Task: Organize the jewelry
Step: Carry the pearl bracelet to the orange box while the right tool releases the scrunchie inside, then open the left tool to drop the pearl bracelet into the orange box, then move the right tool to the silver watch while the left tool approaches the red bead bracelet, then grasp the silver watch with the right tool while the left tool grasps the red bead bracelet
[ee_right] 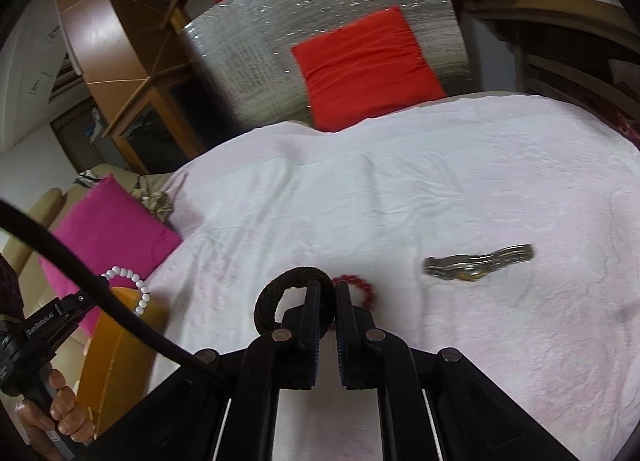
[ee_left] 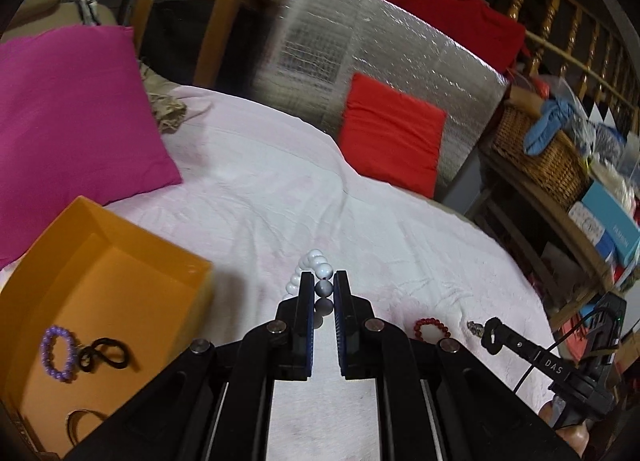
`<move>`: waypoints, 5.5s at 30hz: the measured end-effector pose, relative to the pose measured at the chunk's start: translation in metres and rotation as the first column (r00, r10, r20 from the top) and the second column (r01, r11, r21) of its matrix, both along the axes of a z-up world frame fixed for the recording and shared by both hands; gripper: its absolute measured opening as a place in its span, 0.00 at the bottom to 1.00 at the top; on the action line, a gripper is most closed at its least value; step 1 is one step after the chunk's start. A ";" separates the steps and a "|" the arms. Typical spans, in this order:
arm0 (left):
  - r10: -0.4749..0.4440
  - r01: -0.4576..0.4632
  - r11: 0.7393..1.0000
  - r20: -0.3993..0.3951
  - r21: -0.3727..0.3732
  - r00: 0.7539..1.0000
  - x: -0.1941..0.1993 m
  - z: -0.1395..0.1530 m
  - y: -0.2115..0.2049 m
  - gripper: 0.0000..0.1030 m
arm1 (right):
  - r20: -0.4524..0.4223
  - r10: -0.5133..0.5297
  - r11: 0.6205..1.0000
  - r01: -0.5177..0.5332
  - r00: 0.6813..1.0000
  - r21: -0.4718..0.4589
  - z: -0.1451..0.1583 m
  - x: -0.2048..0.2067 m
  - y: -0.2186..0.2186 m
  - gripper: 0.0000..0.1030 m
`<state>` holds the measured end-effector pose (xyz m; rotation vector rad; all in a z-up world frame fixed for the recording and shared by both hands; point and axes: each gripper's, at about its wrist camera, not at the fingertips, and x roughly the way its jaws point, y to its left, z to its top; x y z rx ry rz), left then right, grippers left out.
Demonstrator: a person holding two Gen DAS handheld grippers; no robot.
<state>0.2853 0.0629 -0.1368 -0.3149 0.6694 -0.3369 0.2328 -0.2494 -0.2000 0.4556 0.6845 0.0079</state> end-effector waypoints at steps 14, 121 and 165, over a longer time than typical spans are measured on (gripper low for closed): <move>0.081 -0.080 0.997 0.108 -0.013 0.991 -0.050 0.025 0.062 0.09 | 0.036 0.186 0.982 -0.186 0.982 0.002 0.000 0.000 0.071 0.08; 0.014 0.017 0.892 -0.065 0.452 0.998 -0.020 -0.051 -0.139 0.68 | -0.223 -0.153 0.908 0.226 0.963 0.353 -0.042 -0.008 -0.150 0.45; -0.336 0.356 0.894 -0.121 0.272 0.934 0.014 -0.081 -0.200 0.68 | -0.114 -0.283 0.937 0.300 0.952 0.179 -0.051 0.041 -0.167 0.03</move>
